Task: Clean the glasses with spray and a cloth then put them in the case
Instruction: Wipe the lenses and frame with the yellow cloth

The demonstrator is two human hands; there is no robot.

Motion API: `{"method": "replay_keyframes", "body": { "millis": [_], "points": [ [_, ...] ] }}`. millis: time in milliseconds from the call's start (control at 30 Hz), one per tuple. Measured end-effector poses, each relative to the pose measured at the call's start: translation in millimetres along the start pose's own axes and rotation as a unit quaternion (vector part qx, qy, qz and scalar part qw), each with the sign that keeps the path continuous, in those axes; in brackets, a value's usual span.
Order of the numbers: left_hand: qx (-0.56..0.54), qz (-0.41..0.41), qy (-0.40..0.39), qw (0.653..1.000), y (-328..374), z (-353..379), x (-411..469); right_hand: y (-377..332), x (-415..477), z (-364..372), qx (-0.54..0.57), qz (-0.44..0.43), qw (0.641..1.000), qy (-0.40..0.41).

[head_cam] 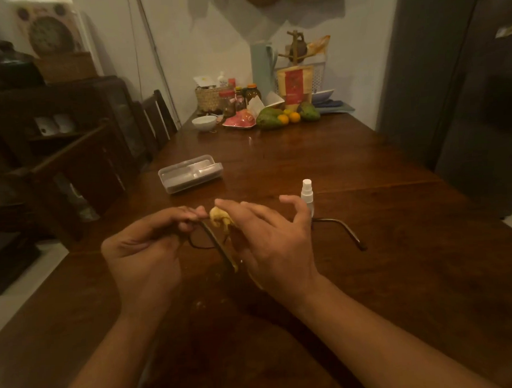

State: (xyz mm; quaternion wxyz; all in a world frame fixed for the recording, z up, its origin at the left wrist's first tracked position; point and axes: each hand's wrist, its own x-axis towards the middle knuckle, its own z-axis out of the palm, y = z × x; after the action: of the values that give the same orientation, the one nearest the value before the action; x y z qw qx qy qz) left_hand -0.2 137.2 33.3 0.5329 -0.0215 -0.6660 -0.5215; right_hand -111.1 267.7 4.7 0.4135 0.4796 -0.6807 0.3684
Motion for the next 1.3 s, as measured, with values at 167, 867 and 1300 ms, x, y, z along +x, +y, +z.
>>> {"method": "replay_keyframes", "body": {
  "millis": [167,867,1300],
  "points": [
    [0.003,-0.031,0.023,0.999,8.0,6.9,0.9,8.5,-1.5,-4.0,-0.029,-0.002,0.999,-0.025],
    [-0.016,-0.039,0.042,0.998,-3.0,2.0,7.2,6.0,-4.4,-5.4,-0.018,-0.128,0.991,-0.047],
    [-0.02,-0.062,0.032,0.997,-11.1,4.5,3.6,5.7,-7.1,1.6,-0.059,-0.14,0.987,-0.048]
  ]
}}
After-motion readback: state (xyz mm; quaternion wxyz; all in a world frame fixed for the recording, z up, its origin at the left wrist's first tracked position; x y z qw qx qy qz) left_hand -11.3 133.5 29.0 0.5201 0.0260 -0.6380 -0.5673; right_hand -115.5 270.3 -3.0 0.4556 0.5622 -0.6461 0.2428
